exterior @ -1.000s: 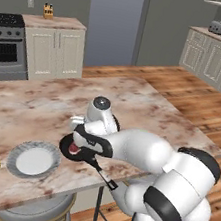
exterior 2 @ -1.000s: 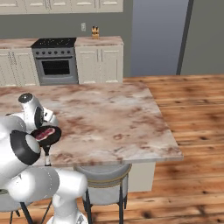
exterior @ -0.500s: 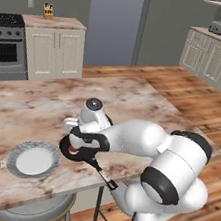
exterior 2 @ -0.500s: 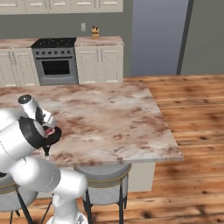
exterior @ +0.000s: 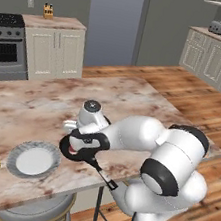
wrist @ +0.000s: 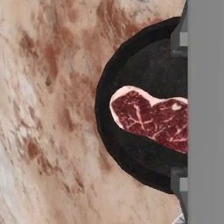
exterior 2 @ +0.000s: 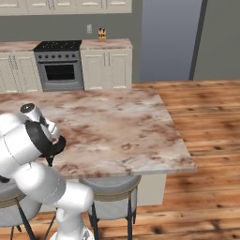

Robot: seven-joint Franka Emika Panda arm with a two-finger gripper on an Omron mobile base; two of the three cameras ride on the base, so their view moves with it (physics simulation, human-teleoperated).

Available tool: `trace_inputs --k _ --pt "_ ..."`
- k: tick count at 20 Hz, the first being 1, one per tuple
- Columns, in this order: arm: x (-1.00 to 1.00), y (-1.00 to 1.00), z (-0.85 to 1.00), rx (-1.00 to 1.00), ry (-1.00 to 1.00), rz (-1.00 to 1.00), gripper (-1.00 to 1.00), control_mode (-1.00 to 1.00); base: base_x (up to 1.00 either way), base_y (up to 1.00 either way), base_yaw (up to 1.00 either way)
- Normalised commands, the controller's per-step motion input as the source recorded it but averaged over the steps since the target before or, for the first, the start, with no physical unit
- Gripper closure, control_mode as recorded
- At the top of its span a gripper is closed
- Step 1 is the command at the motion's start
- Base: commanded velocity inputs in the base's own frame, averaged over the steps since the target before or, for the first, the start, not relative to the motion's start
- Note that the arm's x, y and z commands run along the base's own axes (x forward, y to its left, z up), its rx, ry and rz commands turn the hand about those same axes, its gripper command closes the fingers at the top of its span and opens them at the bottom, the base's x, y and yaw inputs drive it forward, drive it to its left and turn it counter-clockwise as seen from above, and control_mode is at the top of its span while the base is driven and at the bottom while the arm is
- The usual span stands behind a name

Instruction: Pick up the pan with the steak in it and place it on the dining table. Then place the steak on the plate.

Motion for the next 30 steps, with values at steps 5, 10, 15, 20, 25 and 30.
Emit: trace_inputs --k 5,10,15,20,25,30 --pt "0.09 0.01 -0.25 0.0 0.0 -0.02 -1.0 -1.0 0.0 0.0 0.0" --pt "0.1 0.08 -0.2 0.0 0.0 -0.03 -1.0 -1.0 0.0 0.0 0.0" --pt "0.15 0.24 -0.2 0.0 0.0 -0.05 -1.0 -1.0 0.0 0.0 0.0" --pt "0.14 0.22 -0.13 0.0 0.0 -0.04 -1.0 -1.0 0.0 0.0 0.0" --pt "0.19 0.08 -0.24 0.0 0.02 -0.03 -1.0 -1.0 0.0 0.0 0.0" --pt "0.17 0.0 -0.35 0.0 0.04 -0.03 -1.0 -1.0 0.0 0.0 0.0"
